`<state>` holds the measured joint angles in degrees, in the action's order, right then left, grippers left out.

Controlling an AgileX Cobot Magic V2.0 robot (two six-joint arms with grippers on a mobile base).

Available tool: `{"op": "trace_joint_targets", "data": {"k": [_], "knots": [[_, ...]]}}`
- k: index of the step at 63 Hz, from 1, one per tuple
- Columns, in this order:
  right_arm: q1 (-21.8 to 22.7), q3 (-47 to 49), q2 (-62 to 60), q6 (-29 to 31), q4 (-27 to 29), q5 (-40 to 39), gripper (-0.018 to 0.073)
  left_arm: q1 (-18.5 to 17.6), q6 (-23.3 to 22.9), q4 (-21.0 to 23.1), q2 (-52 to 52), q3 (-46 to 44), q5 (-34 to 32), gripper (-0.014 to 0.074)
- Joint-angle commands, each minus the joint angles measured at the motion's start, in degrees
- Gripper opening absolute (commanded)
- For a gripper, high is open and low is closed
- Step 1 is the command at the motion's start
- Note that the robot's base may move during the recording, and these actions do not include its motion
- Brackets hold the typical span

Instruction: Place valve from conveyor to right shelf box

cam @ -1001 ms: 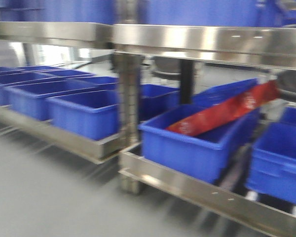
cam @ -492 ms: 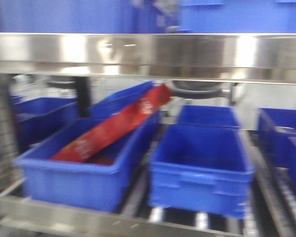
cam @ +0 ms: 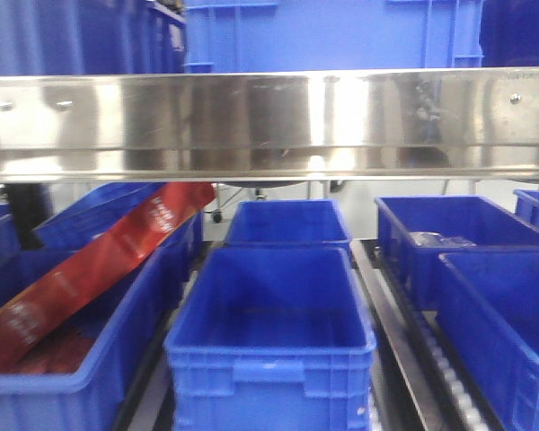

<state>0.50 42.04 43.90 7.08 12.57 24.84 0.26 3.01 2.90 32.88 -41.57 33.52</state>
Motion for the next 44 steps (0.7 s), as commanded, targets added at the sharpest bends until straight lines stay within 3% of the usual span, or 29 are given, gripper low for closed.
{"op": "trace_joint_targets", "data": {"k": [1, 44], "knots": [[0.26, 0.6, -0.6, 0.41, 0.22, -4.34, -0.0163, -0.16, -0.11, 0.4, -0.34, -0.29, -3.1, -0.0111], [0.26, 0.6, -0.6, 0.41, 0.22, -4.34, -0.0163, -0.16, -0.11, 0.4, -0.34, -0.29, -3.1, -0.0111]]}}
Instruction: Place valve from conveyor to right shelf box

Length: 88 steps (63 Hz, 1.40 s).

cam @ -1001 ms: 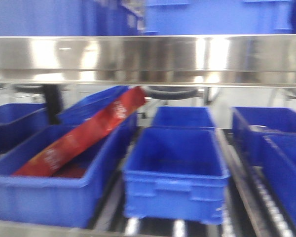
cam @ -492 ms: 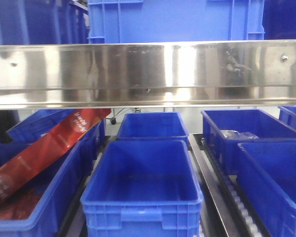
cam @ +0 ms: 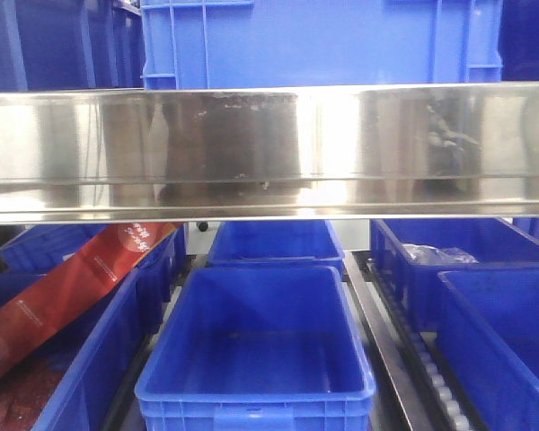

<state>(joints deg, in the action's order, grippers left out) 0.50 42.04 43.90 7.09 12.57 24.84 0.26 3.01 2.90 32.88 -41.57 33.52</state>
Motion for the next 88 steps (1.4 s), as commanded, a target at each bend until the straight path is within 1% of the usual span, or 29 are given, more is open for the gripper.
{"op": "trace_joint_targets", "data": {"k": [1, 79, 88], "knots": [[0.26, 0.6, -0.6, 0.41, 0.22, -4.34, -0.0163, -0.16, -0.11, 0.4, -0.34, -0.29, -3.1, -0.0111], [0.26, 0.6, -0.6, 0.41, 0.22, -4.34, -0.0163, -0.16, -0.11, 0.4, -0.34, -0.29, -3.08, -0.0111], [0.26, 0.72, -0.5, 0.41, 0.22, -6.08, -0.0163, -0.16, 0.02, 0.4, 0.09, -0.88, -5.39, -0.0111]]}}
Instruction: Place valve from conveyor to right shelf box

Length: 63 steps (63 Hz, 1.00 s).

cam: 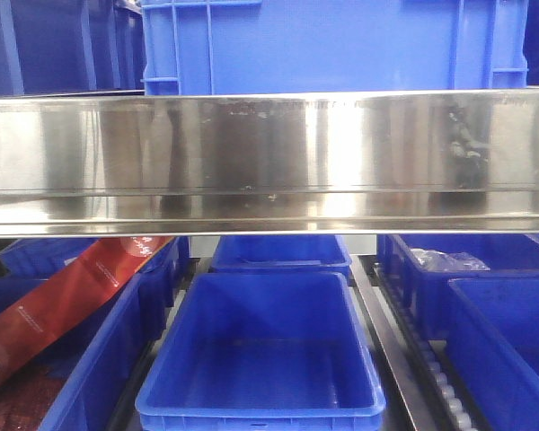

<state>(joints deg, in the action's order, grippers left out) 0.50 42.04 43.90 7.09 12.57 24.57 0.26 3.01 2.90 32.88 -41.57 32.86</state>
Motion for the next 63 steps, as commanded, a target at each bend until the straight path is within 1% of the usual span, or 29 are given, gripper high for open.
{"op": "trace_joint_targets", "data": {"k": [1, 5, 9, 12, 15, 19, 28, 36, 45, 50, 54, 59, 63], "knots": [[0.11, 1.03, -0.5, 0.41, 0.22, -5.82, -0.0163, -0.29, 0.02, 0.51, 0.27, -1.2, -4.67, -0.0111], [-0.77, 2.45, -0.5, 3.77, 0.22, -5.29, -0.0163, -0.7, 0.32, 0.62, 1.76, -3.38, -4.22, -0.0111], [-2.27, 4.55, -0.5, 7.61, 0.22, -5.25, -0.0163, -1.79, 1.93, 1.38, 3.68, -5.8, -3.76, -0.0111], [-3.64, 5.79, -0.27, 8.22, 0.22, -5.9, -0.0163, -2.6, 3.58, 2.24, 5.41, -7.7, -3.62, -0.0111], [-5.29, 8.02, 0.26, 8.22, 0.22, -6.21, -0.0163, -4.31, 5.2, 3.02, 7.74, -9.91, -3.77, -0.0111], [-7.32, 10.39, 1.72, 8.22, 0.22, -6.21, -0.0163, -6.54, 6.04, 3.15, 10.98, -13.09, -3.98, -0.0111], [-11.07, 16.63, 6.42, 8.22, 0.22, -6.21, -0.0163, -13.38, 6.04, 2.9, 19.25, -20.47, -5.47, -0.0111], [-13.55, 24.23, 12.63, 8.22, 0.33, -5.73, -0.0163, -20.96, 6.04, 1.99, 28.5, -29.23, -5.58, -0.0111], [-16.23, 32.05, 20.48, 8.22, 0.86, -5.59, -0.0163, -26.9, 5.81, 1.32, 40.11, -40.7, -5.48, -0.0111], [-17.01, 35.74, 24.2, 8.22, 1.87, -5.59, -0.0163, -28.74, 5.41, 1.32, 45.57, -46.57, -5.2, -0.0111], [-17.74, 38.56, 27.89, 8.22, 3.42, -5.59, -0.0163, -29.58, 3.1, 1.43, 50.78, -51.19, -5.2, -0.0111], [-18.42, 41.89, 31.78, 8.22, 7.06, -5.81, -0.0163, -30.15, -0.26, 1.67, 55.95, -56.38, -5.2, -0.0111], [-18.56, 43.95, 34.96, 8.22, 8.71, -5.92, -0.0163, -30.25, -0.72, 2.61, 59.47, -59.95, -4.95, -0.0111]]}}
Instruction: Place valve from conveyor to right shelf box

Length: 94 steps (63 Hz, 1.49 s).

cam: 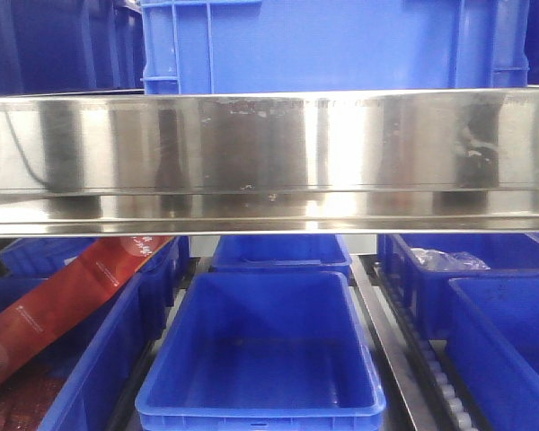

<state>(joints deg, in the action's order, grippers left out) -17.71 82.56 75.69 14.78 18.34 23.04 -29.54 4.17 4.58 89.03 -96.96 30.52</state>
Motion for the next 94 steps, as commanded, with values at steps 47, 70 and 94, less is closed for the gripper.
{"op": "trace_joint_targets", "data": {"k": [47, 70, 94], "knots": [[-0.65, 8.82, 19.03, 0.53, 3.92, -4.17, 0.0258, -1.08, -1.88, 11.77, 17.89, -10.54, -3.01, 0.0086], [-0.65, 8.82, 18.96, 0.53, 3.92, -4.85, 0.0435, -3.14, -1.57, 11.86, 18.11, -10.63, -5.71, 0.0371], [-0.65, 8.82, 16.05, 0.53, 3.92, -4.08, 0.057, -3.14, -1.31, 11.63, 17.48, -13.17, -4.15, 0.0346]]}}
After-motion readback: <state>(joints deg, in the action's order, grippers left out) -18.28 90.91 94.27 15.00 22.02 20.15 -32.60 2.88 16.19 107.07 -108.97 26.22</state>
